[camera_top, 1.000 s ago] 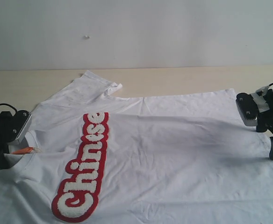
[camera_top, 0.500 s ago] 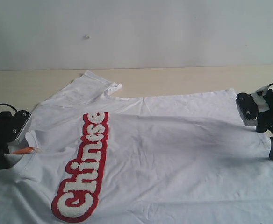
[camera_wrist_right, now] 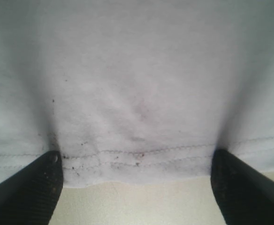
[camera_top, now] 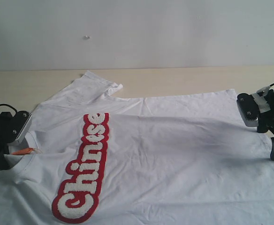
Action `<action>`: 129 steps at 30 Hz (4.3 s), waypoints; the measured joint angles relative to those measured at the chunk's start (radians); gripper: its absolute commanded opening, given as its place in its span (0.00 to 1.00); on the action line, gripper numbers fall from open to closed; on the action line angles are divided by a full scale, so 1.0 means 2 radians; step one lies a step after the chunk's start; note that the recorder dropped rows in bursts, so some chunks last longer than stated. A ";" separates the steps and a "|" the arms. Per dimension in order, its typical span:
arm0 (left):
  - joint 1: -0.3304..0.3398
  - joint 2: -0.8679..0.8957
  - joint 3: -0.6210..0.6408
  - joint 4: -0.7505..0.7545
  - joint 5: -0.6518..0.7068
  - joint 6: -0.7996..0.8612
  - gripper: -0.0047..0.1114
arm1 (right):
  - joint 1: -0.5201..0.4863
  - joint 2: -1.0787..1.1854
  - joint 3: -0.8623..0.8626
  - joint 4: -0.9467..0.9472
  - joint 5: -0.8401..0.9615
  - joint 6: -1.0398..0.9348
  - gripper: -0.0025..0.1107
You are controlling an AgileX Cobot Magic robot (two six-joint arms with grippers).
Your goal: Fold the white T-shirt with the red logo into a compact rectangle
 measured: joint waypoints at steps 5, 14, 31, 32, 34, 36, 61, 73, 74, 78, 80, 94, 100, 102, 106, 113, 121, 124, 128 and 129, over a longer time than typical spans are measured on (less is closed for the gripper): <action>0.000 0.000 0.000 0.000 0.000 0.000 0.04 | 0.000 0.000 0.000 0.000 0.000 0.000 0.74; 0.000 0.000 0.000 0.000 0.000 0.000 0.04 | 0.000 0.000 0.000 0.000 0.000 0.000 0.74; 0.000 0.000 0.000 0.000 0.000 0.000 0.04 | 0.000 0.000 0.000 0.000 0.000 0.000 0.74; 0.000 0.000 0.000 0.000 0.000 0.000 0.04 | 0.000 0.000 0.000 0.000 0.000 0.000 0.74; 0.000 0.000 0.000 0.000 0.000 0.000 0.04 | 0.000 0.000 0.000 0.000 0.000 0.000 0.74; 0.000 0.000 0.000 0.000 0.000 0.000 0.04 | 0.000 0.000 0.000 0.000 0.000 0.000 0.74; 0.000 0.000 0.000 0.000 0.000 0.000 0.04 | 0.000 0.000 0.000 0.000 -0.007 0.000 0.66; 0.000 0.000 0.000 0.000 0.000 0.000 0.04 | 0.000 0.001 0.000 0.002 -0.017 0.002 0.02; 0.000 0.000 0.000 0.000 0.000 0.000 0.04 | 0.000 0.001 0.000 0.002 -0.016 0.006 0.02; 0.000 0.000 0.000 0.000 0.000 0.000 0.04 | 0.000 0.001 0.000 0.002 -0.019 0.017 0.02; 0.000 0.000 0.000 0.000 0.000 0.000 0.04 | 0.000 0.001 0.000 0.002 -0.022 0.025 0.02; 0.000 0.000 0.000 0.000 0.000 0.000 0.04 | 0.000 0.001 0.000 0.003 -0.031 0.050 0.02; 0.000 0.000 0.000 0.000 0.000 0.000 0.04 | 0.000 0.001 0.000 0.003 -0.031 0.050 0.02; 0.000 0.000 0.000 0.000 0.000 0.000 0.04 | 0.000 0.001 0.000 0.003 -0.036 0.050 0.02; 0.000 0.000 0.000 0.000 0.000 0.000 0.04 | 0.000 0.001 0.000 0.006 -0.054 0.050 0.02; 0.000 0.000 0.000 0.000 0.000 0.000 0.04 | 0.000 0.001 0.000 0.018 -0.062 0.050 0.02; 0.000 0.000 0.000 0.000 0.000 0.000 0.04 | 0.000 0.001 0.000 0.018 -0.062 0.050 0.02; 0.000 0.000 0.000 0.000 0.000 0.000 0.04 | 0.000 0.001 0.000 0.018 -0.062 0.050 0.02; 0.000 0.000 0.000 0.000 0.000 0.000 0.04 | 0.000 0.001 0.000 0.016 -0.066 0.050 0.02; 0.000 0.000 0.000 0.000 0.000 0.000 0.04 | 0.000 0.001 0.000 0.016 -0.067 0.050 0.02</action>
